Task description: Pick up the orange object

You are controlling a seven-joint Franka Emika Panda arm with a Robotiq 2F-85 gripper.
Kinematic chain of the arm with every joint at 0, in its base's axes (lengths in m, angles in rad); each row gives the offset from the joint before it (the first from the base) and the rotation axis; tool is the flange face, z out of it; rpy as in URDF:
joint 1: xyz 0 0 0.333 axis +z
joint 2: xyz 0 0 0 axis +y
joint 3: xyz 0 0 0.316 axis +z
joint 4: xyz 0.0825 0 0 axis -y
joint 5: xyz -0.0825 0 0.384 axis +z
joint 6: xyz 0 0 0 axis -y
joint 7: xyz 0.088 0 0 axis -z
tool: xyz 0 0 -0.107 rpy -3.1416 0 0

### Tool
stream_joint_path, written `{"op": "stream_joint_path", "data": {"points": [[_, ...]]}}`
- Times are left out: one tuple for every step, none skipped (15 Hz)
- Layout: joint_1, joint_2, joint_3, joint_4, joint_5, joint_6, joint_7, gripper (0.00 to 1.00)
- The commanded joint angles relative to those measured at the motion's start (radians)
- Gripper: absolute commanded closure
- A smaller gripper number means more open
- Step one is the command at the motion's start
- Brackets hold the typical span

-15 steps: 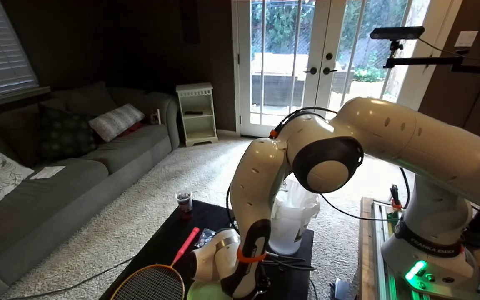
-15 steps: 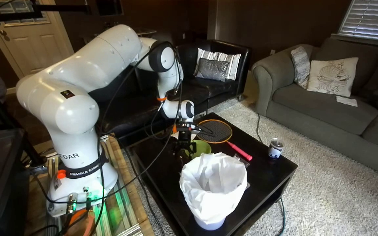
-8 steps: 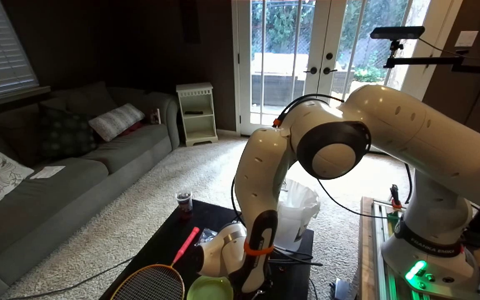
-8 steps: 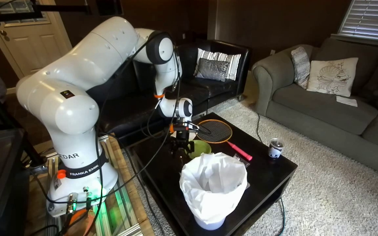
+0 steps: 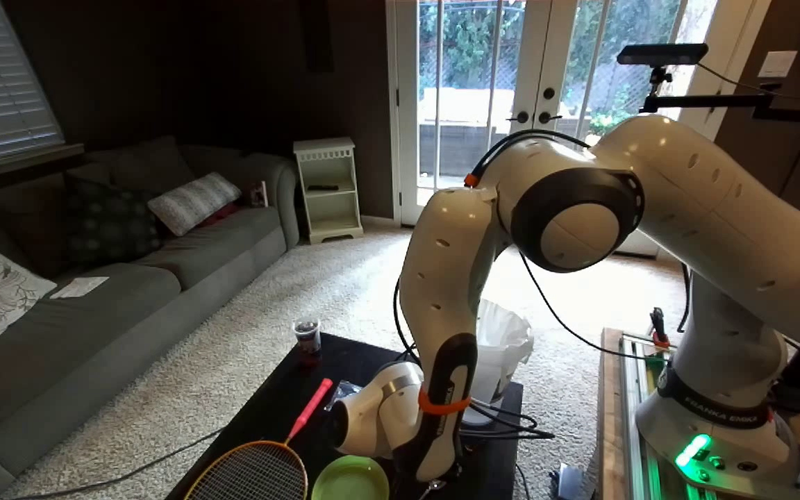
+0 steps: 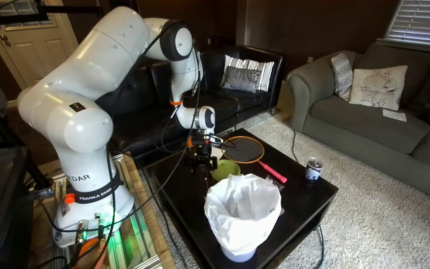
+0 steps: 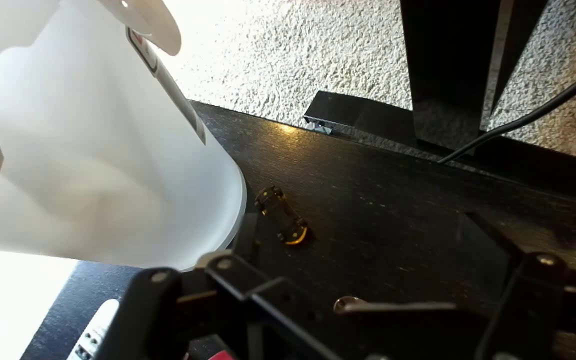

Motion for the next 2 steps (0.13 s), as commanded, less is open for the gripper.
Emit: {"op": "stream_joint_path", "data": {"points": [[-0.005, -0.005, 0.007, -0.002, -0.006, -0.003, 0.006, 0.0], [-0.005, -0.009, 0.007, -0.008, -0.006, -0.002, 0.007, 0.0]]}}
